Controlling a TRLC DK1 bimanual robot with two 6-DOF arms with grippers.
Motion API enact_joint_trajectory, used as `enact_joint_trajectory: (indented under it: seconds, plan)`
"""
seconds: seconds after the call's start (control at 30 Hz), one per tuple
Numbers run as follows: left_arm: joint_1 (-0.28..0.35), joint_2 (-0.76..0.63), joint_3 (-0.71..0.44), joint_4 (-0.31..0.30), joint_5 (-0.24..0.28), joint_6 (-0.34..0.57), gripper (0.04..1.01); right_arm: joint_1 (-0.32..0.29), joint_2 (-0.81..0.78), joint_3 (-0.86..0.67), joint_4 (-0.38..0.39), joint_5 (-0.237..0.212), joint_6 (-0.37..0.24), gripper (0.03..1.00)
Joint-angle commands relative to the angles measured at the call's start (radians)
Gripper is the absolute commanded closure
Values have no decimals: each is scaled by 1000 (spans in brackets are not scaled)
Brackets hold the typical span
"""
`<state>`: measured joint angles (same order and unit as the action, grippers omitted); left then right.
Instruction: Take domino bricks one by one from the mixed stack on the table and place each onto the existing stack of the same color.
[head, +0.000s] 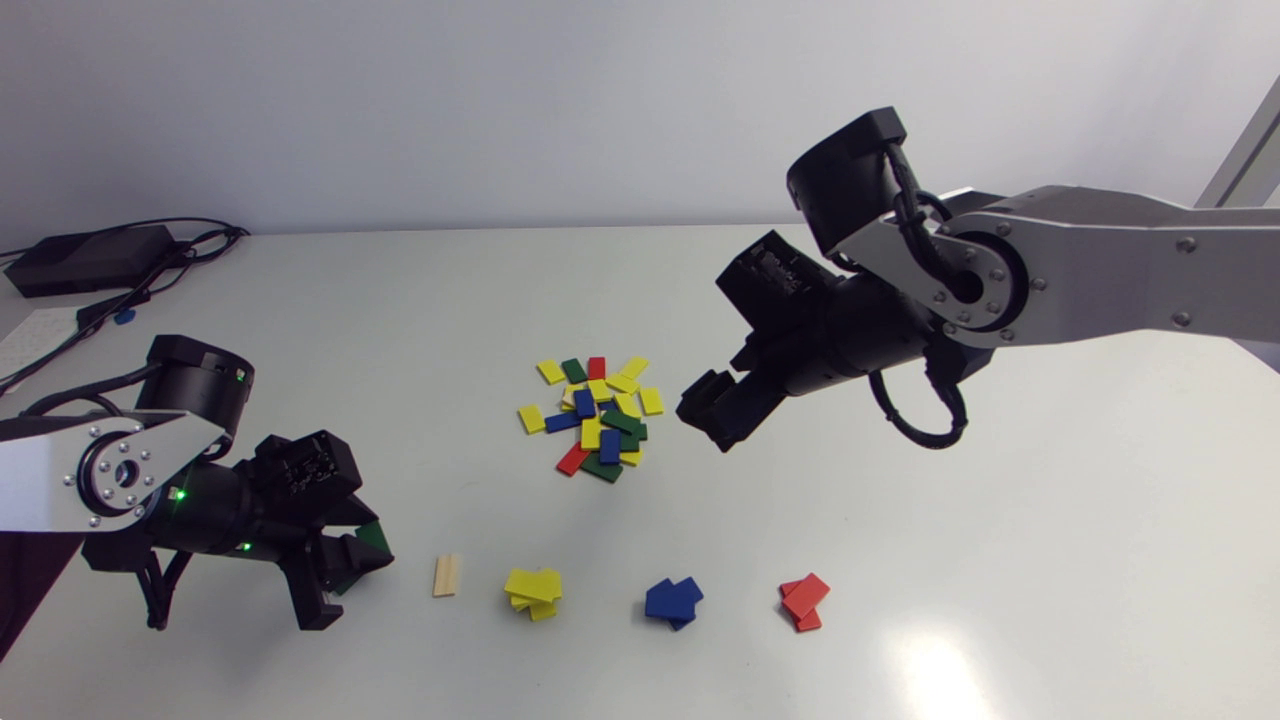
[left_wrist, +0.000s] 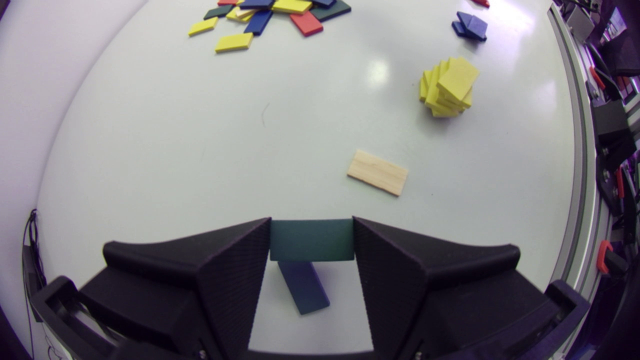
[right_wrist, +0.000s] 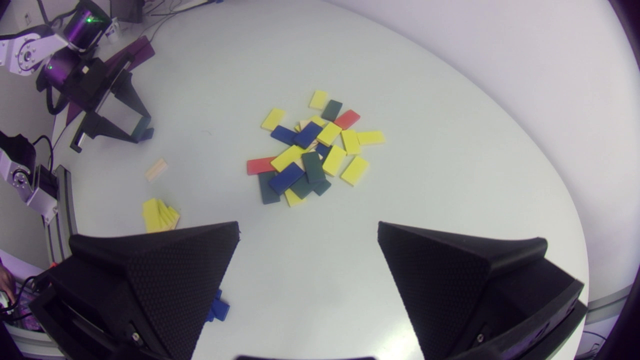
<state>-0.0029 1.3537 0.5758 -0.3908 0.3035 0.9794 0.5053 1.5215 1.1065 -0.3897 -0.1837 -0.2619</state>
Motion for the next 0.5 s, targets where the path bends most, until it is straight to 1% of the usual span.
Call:
enact_joint_trajectory:
  seconds: [0.0,0.3,0.47]
  plan:
    - [24,30,-31,13,11,38,728,10,-17,-27,3,-7,-5,62]
    - [113,102,-28,46,14,56,728,16,-11,-20,3,-7,-5,62]
    - [138,124,-25,50,16,65,726,21,-6,-10,3,-5,-5,62]
